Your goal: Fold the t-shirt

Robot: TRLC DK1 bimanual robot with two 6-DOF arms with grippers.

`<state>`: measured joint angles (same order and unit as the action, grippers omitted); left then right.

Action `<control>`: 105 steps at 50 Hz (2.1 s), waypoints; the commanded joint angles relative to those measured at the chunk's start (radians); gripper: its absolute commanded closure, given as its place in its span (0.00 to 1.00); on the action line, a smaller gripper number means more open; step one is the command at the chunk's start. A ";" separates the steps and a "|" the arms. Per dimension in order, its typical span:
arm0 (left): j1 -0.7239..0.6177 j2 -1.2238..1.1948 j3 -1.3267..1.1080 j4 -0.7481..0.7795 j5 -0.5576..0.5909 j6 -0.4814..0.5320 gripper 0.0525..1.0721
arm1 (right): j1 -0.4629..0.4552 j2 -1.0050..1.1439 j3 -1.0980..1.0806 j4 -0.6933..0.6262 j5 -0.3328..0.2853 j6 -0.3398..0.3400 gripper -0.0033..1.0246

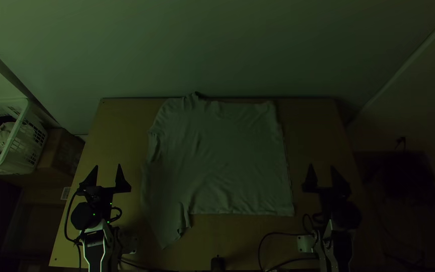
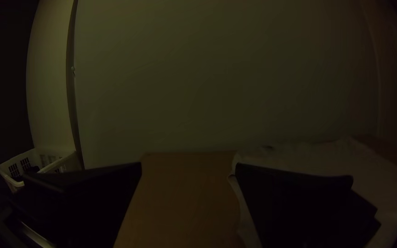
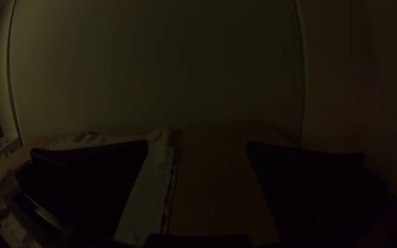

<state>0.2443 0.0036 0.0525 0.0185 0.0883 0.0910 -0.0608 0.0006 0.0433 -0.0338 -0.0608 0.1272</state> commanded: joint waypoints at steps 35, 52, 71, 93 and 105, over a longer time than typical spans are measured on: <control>0.007 -0.005 -0.051 -0.012 -0.001 0.019 0.04 | 0.006 -0.004 -0.020 0.021 0.007 0.017 0.04; 0.009 -0.005 -0.051 -0.012 -0.001 0.019 0.04 | 0.006 -0.004 -0.020 0.021 0.007 0.017 0.04; 0.007 -0.005 -0.051 -0.012 -0.001 0.019 0.04 | 0.006 -0.004 -0.020 0.021 0.007 0.017 0.04; 0.007 -0.005 -0.051 -0.012 -0.001 0.004 0.04 | 0.012 -0.004 -0.020 0.023 0.007 0.034 0.04; 0.007 -0.005 -0.051 -0.011 -0.001 -0.017 0.04 | 0.024 -0.004 -0.020 0.023 0.007 0.042 0.04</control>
<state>0.2443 0.0036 0.0525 0.0185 0.0883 0.0860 -0.0528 0.0006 0.0433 -0.0334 -0.0605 0.1497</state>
